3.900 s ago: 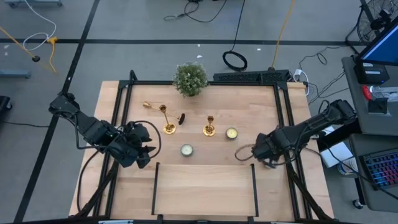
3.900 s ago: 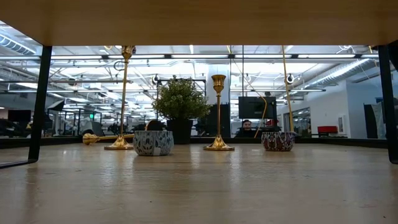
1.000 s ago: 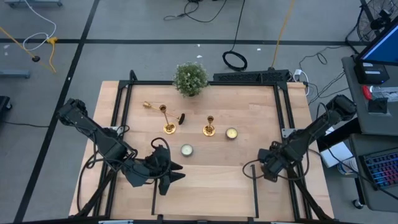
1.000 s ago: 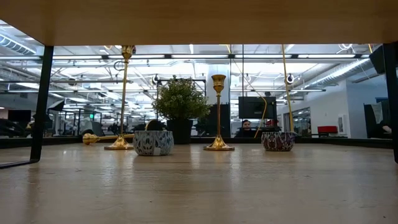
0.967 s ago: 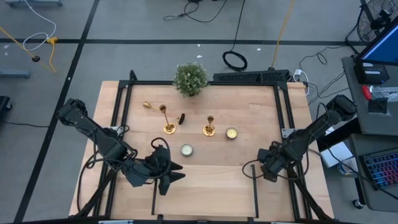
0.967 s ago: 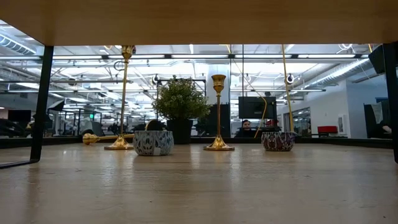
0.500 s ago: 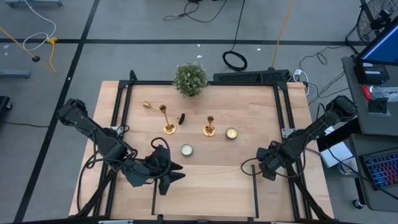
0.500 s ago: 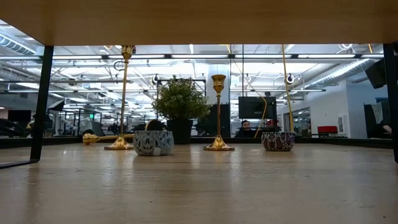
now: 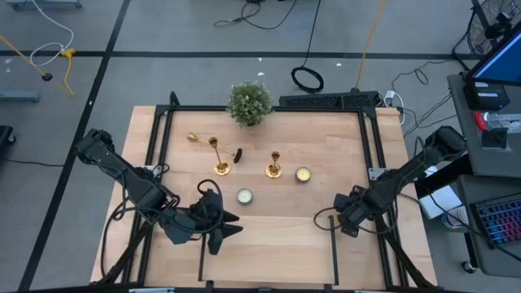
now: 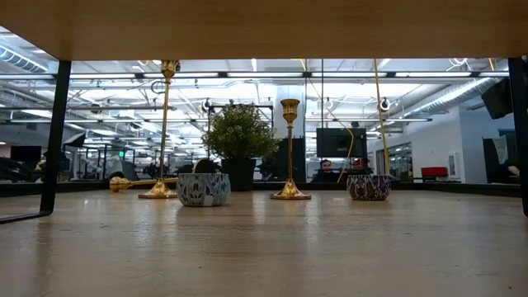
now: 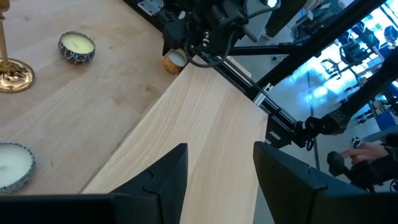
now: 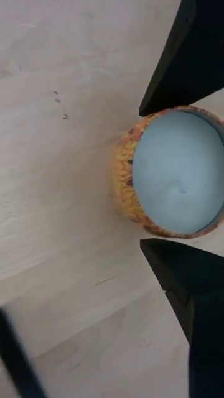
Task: Pick & Place candle stick holders
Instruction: Put the yellow scented candle on the shelf
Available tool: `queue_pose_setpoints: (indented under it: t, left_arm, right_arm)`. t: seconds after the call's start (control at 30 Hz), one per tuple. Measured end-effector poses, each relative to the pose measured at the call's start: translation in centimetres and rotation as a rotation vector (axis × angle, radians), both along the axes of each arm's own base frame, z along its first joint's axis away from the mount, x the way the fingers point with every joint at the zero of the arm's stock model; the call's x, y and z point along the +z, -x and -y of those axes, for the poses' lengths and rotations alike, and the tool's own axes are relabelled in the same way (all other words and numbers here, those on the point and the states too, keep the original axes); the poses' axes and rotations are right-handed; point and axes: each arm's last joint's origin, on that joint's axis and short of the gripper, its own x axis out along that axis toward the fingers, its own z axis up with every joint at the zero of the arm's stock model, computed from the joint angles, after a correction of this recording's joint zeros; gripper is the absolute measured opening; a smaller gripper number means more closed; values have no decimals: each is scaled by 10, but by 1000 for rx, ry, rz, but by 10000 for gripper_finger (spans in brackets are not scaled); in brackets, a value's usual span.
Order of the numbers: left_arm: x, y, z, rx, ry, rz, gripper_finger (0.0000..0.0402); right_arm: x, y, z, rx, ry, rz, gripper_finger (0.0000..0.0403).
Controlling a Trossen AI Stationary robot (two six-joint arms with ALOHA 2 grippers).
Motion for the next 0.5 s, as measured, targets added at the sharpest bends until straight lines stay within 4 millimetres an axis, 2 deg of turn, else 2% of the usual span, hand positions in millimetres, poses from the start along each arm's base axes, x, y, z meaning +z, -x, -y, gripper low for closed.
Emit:
queue_pose_setpoints:
  t: [0.17, 0.5]
  left_arm:
    - [0, 0, 0, 2, 3, 0, 186]
    - [0, 0, 0, 12, -1, 3, 186]
  right_arm:
    - [-2, -1, -1, 2, -1, -7, 300]
    - [-2, -1, -3, -51, -52, -46, 297]
